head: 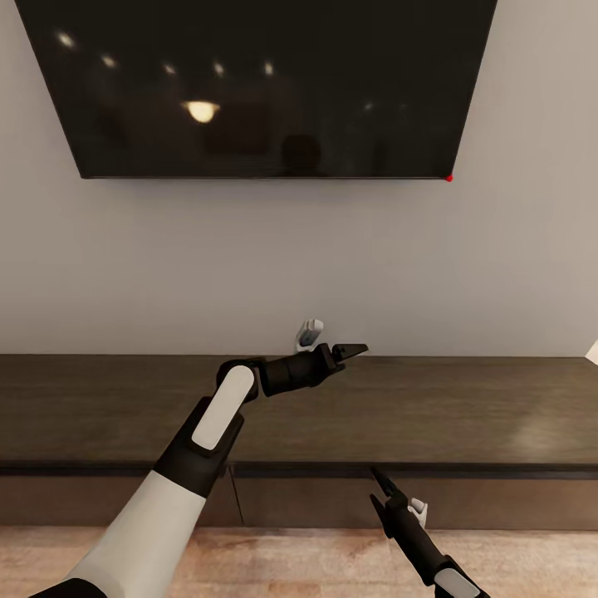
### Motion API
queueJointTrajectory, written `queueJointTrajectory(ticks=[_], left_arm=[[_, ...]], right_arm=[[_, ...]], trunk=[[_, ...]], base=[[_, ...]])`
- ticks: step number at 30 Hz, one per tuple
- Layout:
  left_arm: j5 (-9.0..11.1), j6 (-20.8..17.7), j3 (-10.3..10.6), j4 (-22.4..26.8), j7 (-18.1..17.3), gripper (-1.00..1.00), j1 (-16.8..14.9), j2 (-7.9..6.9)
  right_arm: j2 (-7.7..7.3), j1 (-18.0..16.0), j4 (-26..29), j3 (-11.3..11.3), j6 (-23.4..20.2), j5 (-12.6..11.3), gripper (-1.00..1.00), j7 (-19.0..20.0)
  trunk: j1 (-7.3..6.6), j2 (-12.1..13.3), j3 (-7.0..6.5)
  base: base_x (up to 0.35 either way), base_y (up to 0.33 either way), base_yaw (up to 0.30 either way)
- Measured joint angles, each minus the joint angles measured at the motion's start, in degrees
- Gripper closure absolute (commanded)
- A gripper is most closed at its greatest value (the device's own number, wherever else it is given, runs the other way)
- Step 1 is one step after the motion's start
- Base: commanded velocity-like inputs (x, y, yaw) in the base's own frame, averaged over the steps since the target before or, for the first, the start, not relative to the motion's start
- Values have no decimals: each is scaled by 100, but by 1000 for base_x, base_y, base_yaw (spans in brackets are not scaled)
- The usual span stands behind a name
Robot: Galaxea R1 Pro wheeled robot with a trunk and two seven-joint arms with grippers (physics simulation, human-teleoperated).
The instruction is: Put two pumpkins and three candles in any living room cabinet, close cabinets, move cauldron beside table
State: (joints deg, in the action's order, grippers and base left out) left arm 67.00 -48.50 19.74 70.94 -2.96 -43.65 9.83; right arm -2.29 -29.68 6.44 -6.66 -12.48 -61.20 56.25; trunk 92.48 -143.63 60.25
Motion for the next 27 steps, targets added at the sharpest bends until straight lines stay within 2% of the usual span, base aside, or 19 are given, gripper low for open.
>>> queueJointTrajectory(ticks=[14, 15, 27], left_arm=[[0, -1, 0, 0, -1, -100, 0, 0], [0, -1, 0, 0, 0, -100, 0, 0], [-7, -1, 0, 0, -1, -100, 0, 0]], right_arm=[[0, 0, 0, 0, -2, 1, -100, 0], [0, 0, 0, 0, -2, 1, 100, 0], [1, -1, 8, 7, -22, -18, 100, -4]], trunk=[[0, 0, 0], [0, 0, 0], [-1, -1, 0]], base=[[0, 0, 0], [0, 0, 0], [0, 0, 0]])
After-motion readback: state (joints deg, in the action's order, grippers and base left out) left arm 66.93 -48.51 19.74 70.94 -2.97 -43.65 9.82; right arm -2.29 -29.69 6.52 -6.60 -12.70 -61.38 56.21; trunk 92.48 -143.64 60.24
